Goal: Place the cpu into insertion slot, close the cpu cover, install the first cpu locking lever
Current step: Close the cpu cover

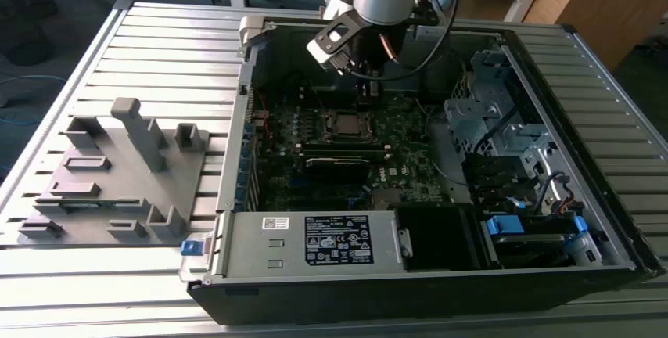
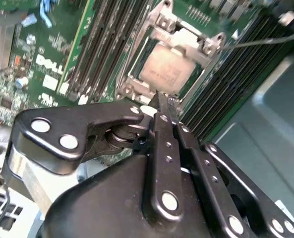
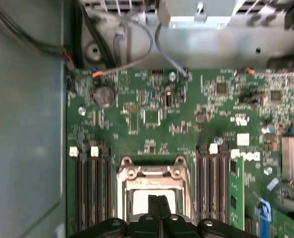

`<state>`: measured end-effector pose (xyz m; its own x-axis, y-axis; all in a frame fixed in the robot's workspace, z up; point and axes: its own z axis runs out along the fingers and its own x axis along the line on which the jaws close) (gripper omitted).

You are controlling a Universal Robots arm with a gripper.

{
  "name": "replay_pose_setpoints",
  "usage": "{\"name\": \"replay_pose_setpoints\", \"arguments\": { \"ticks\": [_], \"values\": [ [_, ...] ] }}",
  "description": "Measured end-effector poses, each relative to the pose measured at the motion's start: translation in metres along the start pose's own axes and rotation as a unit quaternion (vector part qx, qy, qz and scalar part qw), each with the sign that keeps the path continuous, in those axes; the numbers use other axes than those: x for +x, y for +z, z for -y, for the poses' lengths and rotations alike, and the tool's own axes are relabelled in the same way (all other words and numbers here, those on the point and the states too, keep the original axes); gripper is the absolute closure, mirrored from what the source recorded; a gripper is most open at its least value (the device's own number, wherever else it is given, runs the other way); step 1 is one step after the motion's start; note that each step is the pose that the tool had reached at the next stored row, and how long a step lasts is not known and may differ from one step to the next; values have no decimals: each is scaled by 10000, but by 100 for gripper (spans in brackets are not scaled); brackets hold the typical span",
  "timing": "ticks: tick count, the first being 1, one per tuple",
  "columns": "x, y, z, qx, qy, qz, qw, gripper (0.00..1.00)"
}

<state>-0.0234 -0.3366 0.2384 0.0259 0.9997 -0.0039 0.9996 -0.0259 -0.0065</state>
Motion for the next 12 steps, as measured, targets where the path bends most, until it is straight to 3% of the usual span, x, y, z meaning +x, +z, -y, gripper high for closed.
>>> {"name": "replay_pose_setpoints", "arguments": {
  "ticks": [3,4,12],
  "values": [
    [0,6,-1,205,-1,5,9998,90],
    [0,7,-2,251,-1,6,9997,90],
    [0,6,-2,269,-1,7,9996,90]
  ]
}}
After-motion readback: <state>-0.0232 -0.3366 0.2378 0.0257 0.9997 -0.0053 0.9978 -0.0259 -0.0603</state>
